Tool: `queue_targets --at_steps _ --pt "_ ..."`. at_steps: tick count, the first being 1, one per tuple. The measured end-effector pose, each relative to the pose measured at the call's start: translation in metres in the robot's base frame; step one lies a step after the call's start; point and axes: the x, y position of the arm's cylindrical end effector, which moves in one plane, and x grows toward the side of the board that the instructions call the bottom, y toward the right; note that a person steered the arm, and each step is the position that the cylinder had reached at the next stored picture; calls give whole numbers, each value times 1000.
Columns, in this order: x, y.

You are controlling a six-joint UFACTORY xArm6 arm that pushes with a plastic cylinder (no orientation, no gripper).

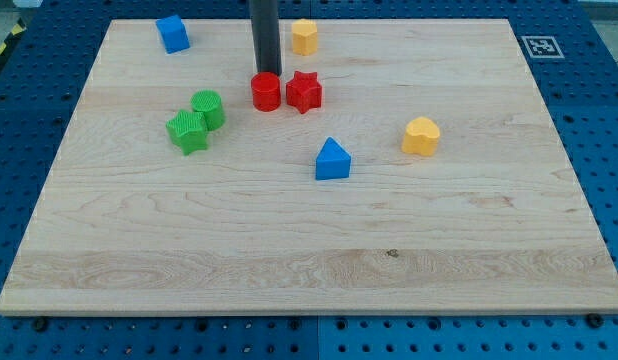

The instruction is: Move the red blocks near to the blue triangle

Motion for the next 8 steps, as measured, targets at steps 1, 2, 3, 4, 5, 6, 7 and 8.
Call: queue_targets --at_steps 1,2,3,4,5,6,7,8 --pt "28 8" --pt "49 21" --pt "50 21" --pt "50 21" --pt "49 12" --pt "60 16" --pt "73 18" --pt "73 18"
